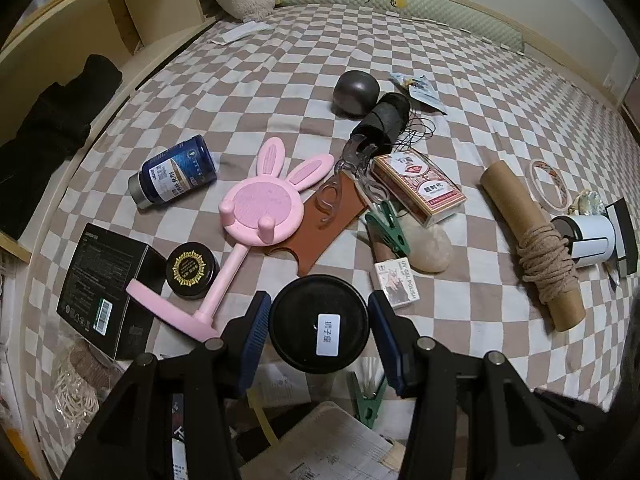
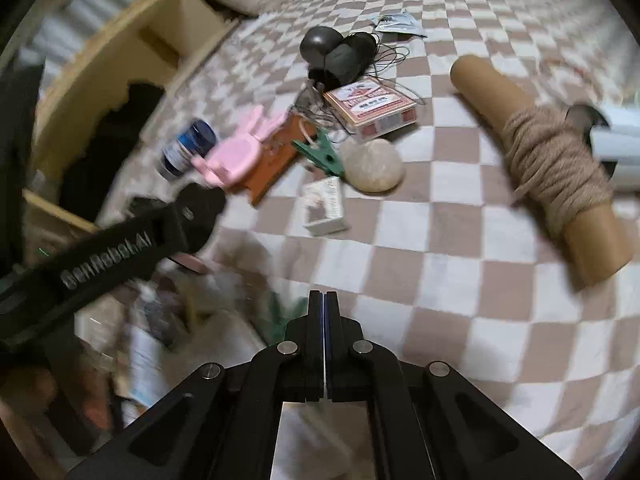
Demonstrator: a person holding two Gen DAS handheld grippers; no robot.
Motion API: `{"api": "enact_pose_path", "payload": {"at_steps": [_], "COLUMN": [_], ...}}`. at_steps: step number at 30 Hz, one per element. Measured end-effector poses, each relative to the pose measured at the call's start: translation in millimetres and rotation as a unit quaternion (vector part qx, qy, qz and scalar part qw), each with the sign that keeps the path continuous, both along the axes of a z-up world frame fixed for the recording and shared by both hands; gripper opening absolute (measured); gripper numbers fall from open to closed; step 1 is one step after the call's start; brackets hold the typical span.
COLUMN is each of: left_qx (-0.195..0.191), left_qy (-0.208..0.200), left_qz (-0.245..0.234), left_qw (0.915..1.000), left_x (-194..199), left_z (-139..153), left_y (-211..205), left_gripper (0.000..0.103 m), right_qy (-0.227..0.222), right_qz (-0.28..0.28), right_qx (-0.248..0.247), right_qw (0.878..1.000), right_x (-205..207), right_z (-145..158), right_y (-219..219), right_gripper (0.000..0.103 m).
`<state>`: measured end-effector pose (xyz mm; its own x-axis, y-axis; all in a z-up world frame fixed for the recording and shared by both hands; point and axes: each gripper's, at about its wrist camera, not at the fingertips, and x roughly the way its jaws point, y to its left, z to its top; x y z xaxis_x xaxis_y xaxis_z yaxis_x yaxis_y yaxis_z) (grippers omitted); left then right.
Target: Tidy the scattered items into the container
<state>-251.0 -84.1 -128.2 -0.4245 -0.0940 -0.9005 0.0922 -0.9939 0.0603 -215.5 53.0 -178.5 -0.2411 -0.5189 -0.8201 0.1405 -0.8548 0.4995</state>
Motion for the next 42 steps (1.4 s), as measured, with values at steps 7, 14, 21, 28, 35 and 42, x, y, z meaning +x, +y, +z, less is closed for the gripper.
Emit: {"api": "enact_pose_path", "payload": {"at_steps": [7,14,21,28,35,42], "left_qx": [0.001,0.000,0.001,-0.004,-0.003,-0.004], "left_qy": [-0.002,0.000,-0.001,-0.002,0.000,0.002], "left_qz": [0.004,0.001,-0.002,-0.001,-0.002,-0.001], "left_qw": [1.0000,1.0000,1.0000,1.0000,1.0000,1.0000], "left_x": [-0.8,-3.6,-4.6,-3.1,-0.8,2.0], "left_z": [-2.8,-6.5,-9.0,-10.4,-9.2,-8.0], "left_y": [-3.9,-7.3,-11.6,-16.4,-18.5,-15.4], "left_gripper": [0.050,0.050,0.050,0.050,0.050,0.050], "right_qy": [-0.030,-0.047,-0.033,-0.028,-0.033,-0.028], "right_qz": [-0.017,-0.022,-0.017,0.020,0.039,0.022], "right_qx": [-0.043,-0.013,0.020,0.055,0.048,0.035], "right_qw": [0.998,0.999,0.999,0.998,0.998,0.999], "right_x": [-6.0,-7.6,-9.4,-8.2,-9.5,-9.4], "right_z": [-11.0,-27.0,-25.1,-28.1,-31.9,-26.4], "right_y": [-10.7,-23.4,-35.4,-49.4,-50.8,-37.2], "right_gripper": [0.001,0.054,0.064,0.031,0.027,0.026]}}
